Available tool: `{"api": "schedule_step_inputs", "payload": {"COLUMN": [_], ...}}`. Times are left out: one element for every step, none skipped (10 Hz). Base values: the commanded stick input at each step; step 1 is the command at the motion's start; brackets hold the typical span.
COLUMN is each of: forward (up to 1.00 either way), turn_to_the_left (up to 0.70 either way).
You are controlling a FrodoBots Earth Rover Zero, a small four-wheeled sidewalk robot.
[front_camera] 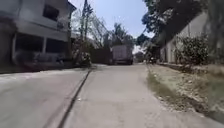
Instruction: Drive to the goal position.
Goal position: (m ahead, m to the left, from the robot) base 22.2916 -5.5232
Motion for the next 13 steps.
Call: {"api": "schedule_step_inputs", "payload": {"forward": [1.0, 1.0, 1.0, 1.0, 1.0, 1.0, 1.0, 1.0, 1.0, 1.0, 1.0, 1.0, 1.0], "turn_to_the_left": [-0.4, -0.4, -0.4, -0.35, -0.06, 0.0, 0.0, 0.0, 0.0, 0.0, 0.0, 0.0, 0.0]}}
